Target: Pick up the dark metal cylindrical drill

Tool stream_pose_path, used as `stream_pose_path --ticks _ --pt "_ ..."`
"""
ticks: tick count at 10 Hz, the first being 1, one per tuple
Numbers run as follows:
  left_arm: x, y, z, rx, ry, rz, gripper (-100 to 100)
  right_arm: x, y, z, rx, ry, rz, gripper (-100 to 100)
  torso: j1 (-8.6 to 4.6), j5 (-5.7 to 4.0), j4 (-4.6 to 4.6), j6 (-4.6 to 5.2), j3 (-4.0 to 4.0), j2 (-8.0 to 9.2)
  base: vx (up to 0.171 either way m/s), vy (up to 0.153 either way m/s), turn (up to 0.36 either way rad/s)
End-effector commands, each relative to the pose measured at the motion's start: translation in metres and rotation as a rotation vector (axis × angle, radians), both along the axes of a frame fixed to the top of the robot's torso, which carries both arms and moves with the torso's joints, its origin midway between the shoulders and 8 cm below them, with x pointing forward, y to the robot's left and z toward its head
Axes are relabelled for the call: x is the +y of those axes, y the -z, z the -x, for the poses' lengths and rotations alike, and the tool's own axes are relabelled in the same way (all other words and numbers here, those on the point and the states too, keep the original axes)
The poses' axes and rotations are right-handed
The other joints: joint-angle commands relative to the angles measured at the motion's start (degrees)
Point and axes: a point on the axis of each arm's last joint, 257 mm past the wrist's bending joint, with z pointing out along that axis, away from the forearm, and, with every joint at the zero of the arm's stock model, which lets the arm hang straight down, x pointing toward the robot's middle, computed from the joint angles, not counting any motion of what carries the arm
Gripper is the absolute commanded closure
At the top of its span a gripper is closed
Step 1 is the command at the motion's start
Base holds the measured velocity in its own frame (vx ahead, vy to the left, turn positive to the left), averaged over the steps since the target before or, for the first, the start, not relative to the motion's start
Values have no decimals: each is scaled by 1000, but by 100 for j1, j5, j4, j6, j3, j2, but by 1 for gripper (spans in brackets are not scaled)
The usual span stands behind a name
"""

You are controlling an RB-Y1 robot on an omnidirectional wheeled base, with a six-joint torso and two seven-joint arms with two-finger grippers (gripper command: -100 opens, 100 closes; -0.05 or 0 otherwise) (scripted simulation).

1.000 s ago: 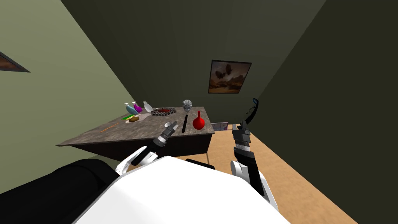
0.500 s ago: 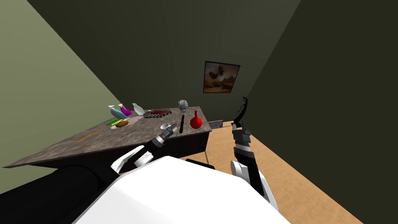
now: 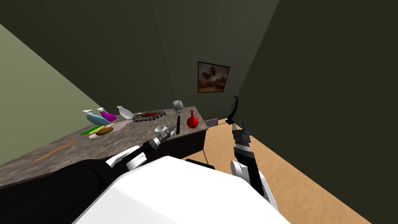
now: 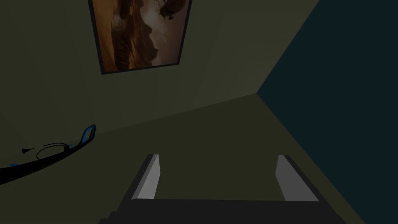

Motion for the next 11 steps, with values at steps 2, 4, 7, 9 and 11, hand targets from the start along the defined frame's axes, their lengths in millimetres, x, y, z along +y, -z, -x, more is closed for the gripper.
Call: stream_pose_path --ticks 2,4,7,9,11 --pt "5 8 2 45 17 -29 -100 0 0 0 0 0 0 0 0 0 0 -4 0 -1 -19 23 -82" --pt "17 25 8 123 16 -49 -100 0 0 0 0 0 0 0 -4 -1 -1 2 -4 -7 -14 21 -237" --pt "46 57 23 275 -19 -66 -100 0 0 0 0 0 0 0 -1 1 0 -6 -2 -5 -22 25 -220" --pt "61 71 31 351 -35 -88 -100 0 0 0 0 0 0 0 -1 0 -1 -5 -4 -8 -11 22 -236" --pt "63 69 30 360 -11 -125 -100 0 0 0 0 0 0 0 -2 0 -2 -7 -7 -13 -2 17 -53"
